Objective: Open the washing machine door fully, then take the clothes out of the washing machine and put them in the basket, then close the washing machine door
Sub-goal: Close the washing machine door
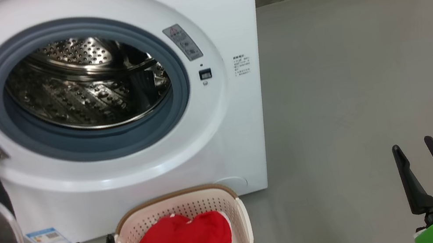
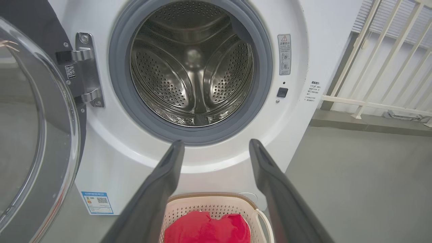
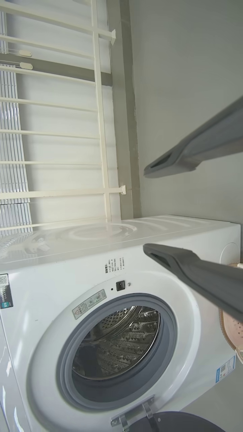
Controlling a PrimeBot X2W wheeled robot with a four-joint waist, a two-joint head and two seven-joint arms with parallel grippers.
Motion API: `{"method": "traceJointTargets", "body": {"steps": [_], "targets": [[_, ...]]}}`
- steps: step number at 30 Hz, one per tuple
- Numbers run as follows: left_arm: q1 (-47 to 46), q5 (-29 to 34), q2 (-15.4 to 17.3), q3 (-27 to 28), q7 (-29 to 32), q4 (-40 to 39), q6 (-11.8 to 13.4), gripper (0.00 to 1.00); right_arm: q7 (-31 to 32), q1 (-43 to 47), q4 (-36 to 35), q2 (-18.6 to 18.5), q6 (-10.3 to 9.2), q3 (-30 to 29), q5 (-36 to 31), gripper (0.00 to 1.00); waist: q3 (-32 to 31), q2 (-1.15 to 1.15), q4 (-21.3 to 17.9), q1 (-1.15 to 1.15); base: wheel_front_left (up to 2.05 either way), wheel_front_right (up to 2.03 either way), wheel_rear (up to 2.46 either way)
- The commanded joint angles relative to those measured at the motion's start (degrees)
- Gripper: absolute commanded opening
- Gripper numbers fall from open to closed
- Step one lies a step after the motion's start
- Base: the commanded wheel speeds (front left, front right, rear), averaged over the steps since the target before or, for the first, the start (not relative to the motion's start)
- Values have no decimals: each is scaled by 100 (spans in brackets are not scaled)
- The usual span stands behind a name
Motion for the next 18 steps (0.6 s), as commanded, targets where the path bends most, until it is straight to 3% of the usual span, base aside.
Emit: {"method": "traceJointTargets", "body": {"steps": [1, 9, 18], "targets": [[-62, 10, 56, 166, -69, -189, -2, 100, -37, -166, -114, -71, 37, 105, -33, 100, 3, 0, 9, 0, -169, 169, 0], [-36, -2, 69, 154, -69, -233, -6, 100, -37, -182, -88, -83, 37, 90, -30, 100, -4, 0, 35, 0, -116, 116, 0], [-19, 46, 40, 168, -69, -404, -5, 100, -37, -219, -66, -88, 37, 119, -16, 100, 10, 0, 70, 0, -18, 18, 0]]}}
